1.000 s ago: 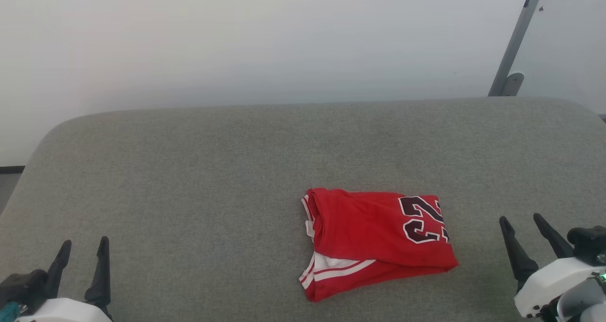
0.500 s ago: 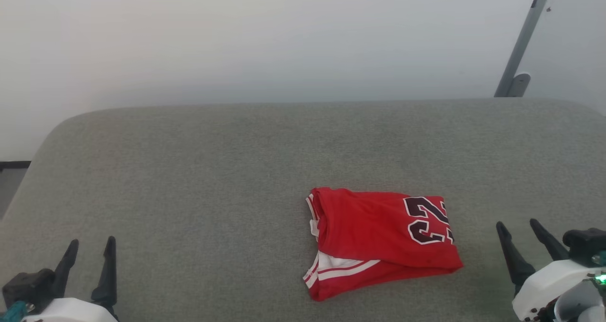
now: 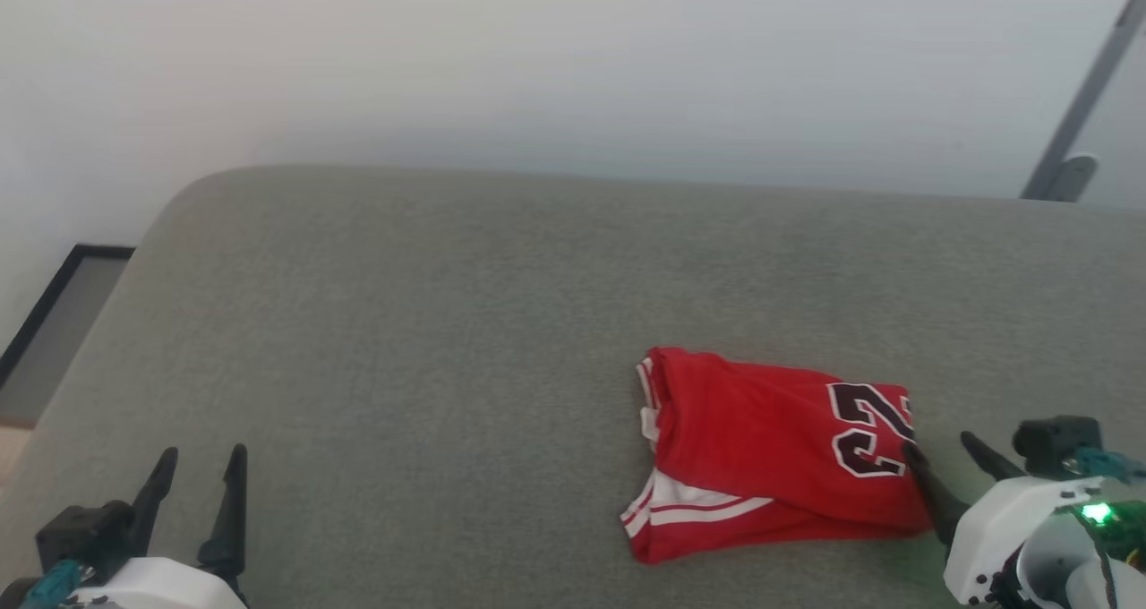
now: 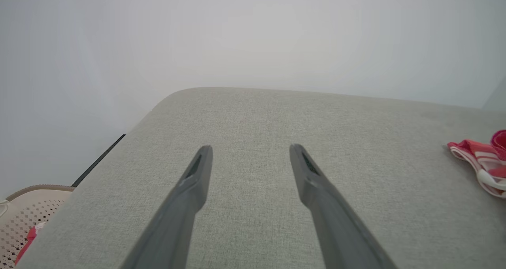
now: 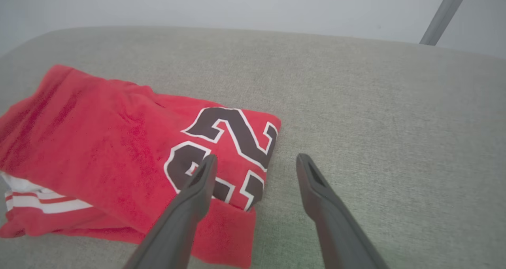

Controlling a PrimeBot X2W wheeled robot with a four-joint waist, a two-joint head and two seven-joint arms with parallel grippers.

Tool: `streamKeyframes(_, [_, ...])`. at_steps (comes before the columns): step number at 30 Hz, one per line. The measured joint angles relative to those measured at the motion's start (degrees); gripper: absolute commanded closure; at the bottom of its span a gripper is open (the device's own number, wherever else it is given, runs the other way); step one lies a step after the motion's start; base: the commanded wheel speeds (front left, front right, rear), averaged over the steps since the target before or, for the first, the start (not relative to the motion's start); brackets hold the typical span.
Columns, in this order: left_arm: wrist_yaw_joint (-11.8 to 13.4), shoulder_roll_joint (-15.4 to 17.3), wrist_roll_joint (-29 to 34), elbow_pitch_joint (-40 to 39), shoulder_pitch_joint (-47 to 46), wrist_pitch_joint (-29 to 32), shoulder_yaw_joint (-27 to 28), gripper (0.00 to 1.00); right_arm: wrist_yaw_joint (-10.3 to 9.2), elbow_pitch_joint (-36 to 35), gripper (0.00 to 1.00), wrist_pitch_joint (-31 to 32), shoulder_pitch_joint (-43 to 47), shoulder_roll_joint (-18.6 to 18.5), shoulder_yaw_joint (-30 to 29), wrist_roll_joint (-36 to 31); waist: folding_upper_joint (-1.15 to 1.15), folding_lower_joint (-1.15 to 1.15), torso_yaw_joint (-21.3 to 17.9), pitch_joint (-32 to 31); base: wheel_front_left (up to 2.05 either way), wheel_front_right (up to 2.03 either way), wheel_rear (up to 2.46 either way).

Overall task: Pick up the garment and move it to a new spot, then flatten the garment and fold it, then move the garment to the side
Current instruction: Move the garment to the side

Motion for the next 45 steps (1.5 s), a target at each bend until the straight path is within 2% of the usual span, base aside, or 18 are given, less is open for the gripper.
streamKeyframes(12, [0.00, -0.12, -0.03, 0.15, -2.11, 0.00, -2.52, 0.00, 0.00, 6.92, 0.00, 13.77, -7.22, -2.16, 2.04, 2.64, 0.00, 0.00, 3.98, 3.91, 0.00, 0.00, 0.00])
streamKeyframes(23, [0.00, -1.35, -0.09, 0.68, -4.94, 0.00, -4.60, 0.00, 0.03, 11.59, 0.00, 35.12, -15.09, -3.11, 1.21, 8.09, 0.00, 0.00, 6.42, 8.25, 0.00, 0.00, 0.00])
streamKeyframes(24, [0.00, -1.48, -0.09, 0.77, -5.16, 0.00, -4.74, 0.00, 0.01, 11.58, 0.34, 36.30, -15.50, -3.13, 1.07, 8.34, 0.00, 0.00, 6.56, 8.53, 0.00, 0.00, 0.00])
streamKeyframes(25, [0.00, -1.57, -0.09, 0.90, -5.41, 0.00, -4.86, 0.00, 0.01, 11.62, 1.00, 37.06, -15.86, -3.16, 0.78, 8.42, 0.00, 0.00, 6.66, 8.79, 0.00, 0.00, 0.00])
streamKeyframes(37, [0.00, -1.65, -0.24, 1.25, -6.63, 0.00, -5.26, 0.00, 0.09, 9.82, 1.00, 37.18, -17.75, -2.57, -1.43, 4.04, 0.00, 0.00, 4.85, 9.06, 0.00, 0.00, 0.00])
streamKeyframes(45, [0.00, -1.77, -0.24, 0.04, -7.93, 0.00, -6.14, 0.00, 0.03, 7.39, 1.00, 36.65, -20.00, -6.38, -4.27, 0.46, 0.00, 0.00, 0.29, 9.24, 0.00, 0.00, 0.00])
